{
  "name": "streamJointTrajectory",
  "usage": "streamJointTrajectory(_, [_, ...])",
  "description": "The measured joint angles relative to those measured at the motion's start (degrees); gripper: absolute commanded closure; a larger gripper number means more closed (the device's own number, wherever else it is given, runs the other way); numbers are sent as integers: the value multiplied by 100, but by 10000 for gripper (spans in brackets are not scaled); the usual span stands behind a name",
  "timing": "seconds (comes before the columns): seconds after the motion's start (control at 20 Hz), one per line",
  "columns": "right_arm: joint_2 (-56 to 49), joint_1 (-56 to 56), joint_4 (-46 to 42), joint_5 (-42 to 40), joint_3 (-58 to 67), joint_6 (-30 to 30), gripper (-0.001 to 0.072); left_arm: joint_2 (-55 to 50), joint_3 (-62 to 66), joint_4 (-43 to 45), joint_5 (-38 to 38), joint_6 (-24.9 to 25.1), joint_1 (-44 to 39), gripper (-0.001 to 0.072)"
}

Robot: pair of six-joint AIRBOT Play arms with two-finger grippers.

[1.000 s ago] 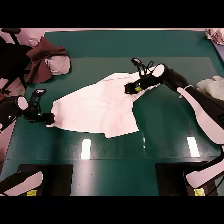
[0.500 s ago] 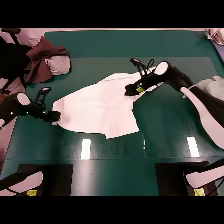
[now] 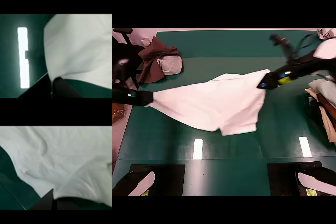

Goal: Fold the shirts.

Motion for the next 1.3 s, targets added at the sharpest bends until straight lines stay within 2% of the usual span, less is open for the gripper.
streamJointTrajectory(0.2, [1392,-715,136,564,4,-11,697,387,883,175,-249,-472,2,675])
streamJointTrajectory(0.35, [2249,-1207,199,898,365,-17,698,479,1886,496,-745,-822,2,675])
streamJointTrajectory(0.55, [2533,-1528,149,1403,2218,181,698,522,3764,743,-1910,-1368,2,677])
streamJointTrajectory(0.7, [2120,-1644,-437,1576,3818,726,697,538,4903,892,-2221,-1746,2,677])
streamJointTrajectory(0.8, [1633,-1683,-879,1670,3967,1178,698,352,4911,968,-2116,-1886,2,676])
streamJointTrajectory(0.95, [911,-1644,-859,1386,2756,1521,698,-289,4044,852,-1700,-1923,2,676])
streamJointTrajectory(1.15, [-428,-1469,-542,155,841,1552,698,-1589,2614,317,-433,-1895,-72,676])
streamJointTrajectory(1.3, [-1502,-1259,-310,-857,323,1263,698,-2535,1974,72,772,-1700,-334,676])
